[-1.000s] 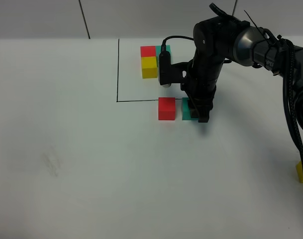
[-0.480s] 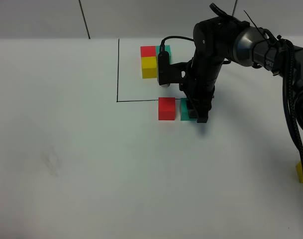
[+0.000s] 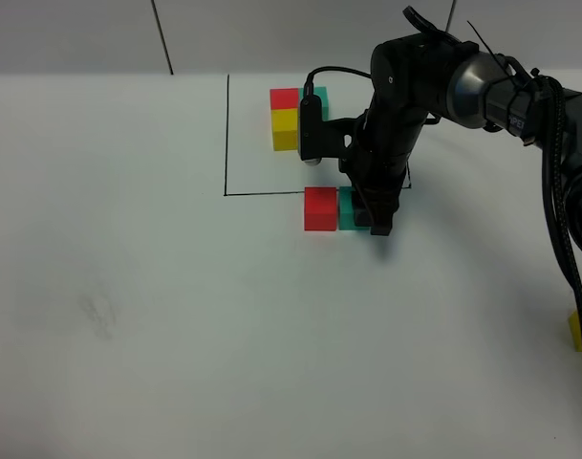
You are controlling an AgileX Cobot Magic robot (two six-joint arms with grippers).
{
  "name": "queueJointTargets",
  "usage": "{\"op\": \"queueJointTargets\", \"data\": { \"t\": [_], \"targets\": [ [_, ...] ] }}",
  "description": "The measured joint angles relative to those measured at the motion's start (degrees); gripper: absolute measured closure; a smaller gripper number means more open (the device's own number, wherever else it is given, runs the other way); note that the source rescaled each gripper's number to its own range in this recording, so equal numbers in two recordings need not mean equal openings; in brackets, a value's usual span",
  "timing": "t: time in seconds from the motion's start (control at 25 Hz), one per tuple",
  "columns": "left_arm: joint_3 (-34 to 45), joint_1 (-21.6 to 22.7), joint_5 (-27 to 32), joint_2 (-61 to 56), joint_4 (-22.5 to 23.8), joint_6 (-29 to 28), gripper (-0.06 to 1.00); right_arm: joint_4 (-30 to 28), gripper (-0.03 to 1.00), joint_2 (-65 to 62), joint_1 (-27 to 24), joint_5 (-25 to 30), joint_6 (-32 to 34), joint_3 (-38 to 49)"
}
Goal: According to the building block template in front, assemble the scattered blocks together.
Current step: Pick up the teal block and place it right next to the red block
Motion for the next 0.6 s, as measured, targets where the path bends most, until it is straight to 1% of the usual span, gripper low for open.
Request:
{"op": "queueJointTargets", "data": {
  "t": [0.6],
  "targets": [
    [0.0,0.0,0.0,0.0,0.0,0.0,0.26,0.6,0.71,0.0,0.0,-0.2,-1.0,0.0]
  ]
}}
